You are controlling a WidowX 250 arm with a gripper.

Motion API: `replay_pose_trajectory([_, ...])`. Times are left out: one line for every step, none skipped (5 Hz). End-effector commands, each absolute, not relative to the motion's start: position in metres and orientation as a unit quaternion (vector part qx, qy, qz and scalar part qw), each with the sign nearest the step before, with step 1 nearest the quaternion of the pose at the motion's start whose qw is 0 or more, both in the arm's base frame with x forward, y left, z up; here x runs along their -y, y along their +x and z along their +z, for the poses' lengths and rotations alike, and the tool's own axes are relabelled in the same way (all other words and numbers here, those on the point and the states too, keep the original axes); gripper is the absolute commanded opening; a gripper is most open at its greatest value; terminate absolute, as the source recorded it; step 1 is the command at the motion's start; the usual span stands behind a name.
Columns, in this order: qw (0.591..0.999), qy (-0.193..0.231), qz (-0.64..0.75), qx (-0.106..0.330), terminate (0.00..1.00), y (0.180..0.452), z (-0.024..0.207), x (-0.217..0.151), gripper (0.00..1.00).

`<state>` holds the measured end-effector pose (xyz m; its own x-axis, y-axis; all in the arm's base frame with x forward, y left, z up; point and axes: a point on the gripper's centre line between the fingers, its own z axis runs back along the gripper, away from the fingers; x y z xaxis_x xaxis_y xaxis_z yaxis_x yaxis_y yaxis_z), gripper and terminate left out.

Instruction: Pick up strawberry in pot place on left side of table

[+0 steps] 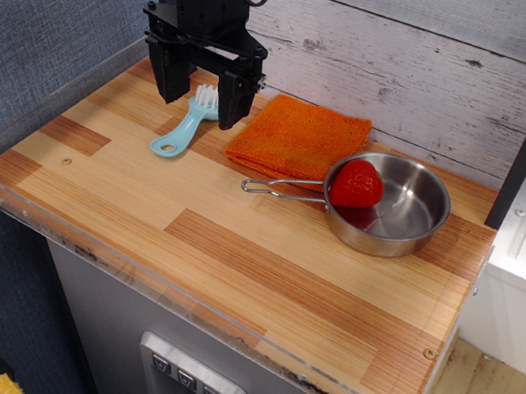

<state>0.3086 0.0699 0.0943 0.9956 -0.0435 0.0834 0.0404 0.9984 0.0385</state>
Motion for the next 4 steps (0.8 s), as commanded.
replay_pose_trajectory([0.999,0.018,-0.021,0.042,0.00,0.309,0.094,-0.070,1.00])
replay_pose_trajectory([0.997,-0.016,-0.037,0.059,0.00,0.322,0.090,-0.041,1.00])
replay_pose_trajectory([0.994,-0.026,-0.082,0.067,0.00,0.335,0.084,-0.006,1.00])
replay_pose_trajectory([0.989,-0.033,-0.123,0.072,0.00,0.342,0.083,0.021,1.00])
